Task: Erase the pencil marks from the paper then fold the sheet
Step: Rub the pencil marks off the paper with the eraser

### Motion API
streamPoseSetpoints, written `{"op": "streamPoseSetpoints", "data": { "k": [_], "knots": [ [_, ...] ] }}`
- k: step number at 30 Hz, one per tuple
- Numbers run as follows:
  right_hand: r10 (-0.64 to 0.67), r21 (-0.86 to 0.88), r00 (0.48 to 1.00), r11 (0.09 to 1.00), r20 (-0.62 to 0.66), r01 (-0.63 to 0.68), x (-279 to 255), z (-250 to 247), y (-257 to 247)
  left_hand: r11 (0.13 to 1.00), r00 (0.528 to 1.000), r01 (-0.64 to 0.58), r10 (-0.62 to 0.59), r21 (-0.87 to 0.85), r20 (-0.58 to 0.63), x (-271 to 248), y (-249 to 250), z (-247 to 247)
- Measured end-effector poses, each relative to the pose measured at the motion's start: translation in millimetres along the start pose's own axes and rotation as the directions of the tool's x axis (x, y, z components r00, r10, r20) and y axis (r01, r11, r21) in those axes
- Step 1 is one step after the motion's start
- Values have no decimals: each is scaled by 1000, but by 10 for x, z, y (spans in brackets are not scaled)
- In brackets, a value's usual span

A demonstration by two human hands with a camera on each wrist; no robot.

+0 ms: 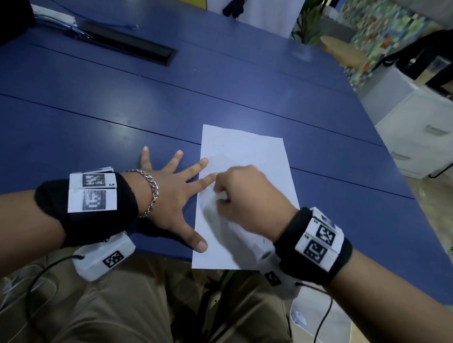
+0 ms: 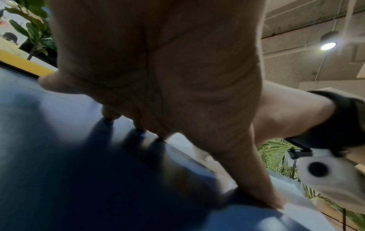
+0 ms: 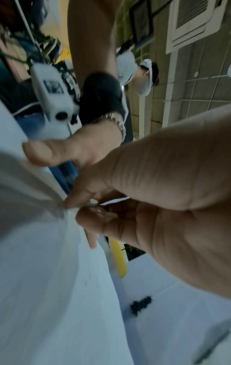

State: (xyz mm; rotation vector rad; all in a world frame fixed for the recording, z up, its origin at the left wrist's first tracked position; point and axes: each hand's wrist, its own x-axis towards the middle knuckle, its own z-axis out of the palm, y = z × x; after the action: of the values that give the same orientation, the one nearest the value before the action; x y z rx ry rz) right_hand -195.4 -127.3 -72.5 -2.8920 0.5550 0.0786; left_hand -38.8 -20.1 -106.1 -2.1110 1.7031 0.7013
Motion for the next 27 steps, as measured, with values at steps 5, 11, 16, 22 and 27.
{"op": "streamPoseSetpoints", "data": {
  "k": [5, 11, 16, 22, 27],
  "knots": [
    [-68, 26, 994, 997, 89, 66, -42, -69, -32, 1000, 1000, 1, -1, 1, -7, -5, 3, -6],
    [-44, 14, 999, 999, 17, 43, -31, -15, -9, 1000, 1000, 3, -3, 6, -4, -11, 3, -1],
    [-7, 59, 1000, 998, 20, 6, -95, -111, 91, 1000, 1000, 7, -7, 1, -11, -13, 7, 1],
    [355, 438, 913, 866, -202, -240, -574, -458, 516, 1000, 1000, 5, -5, 15, -2, -7, 3, -8],
    [533, 596, 829, 726, -170, -344, -1047, -271, 458, 998, 1000, -13, 15, 59, -27, -1, -7, -4]
  ]
}}
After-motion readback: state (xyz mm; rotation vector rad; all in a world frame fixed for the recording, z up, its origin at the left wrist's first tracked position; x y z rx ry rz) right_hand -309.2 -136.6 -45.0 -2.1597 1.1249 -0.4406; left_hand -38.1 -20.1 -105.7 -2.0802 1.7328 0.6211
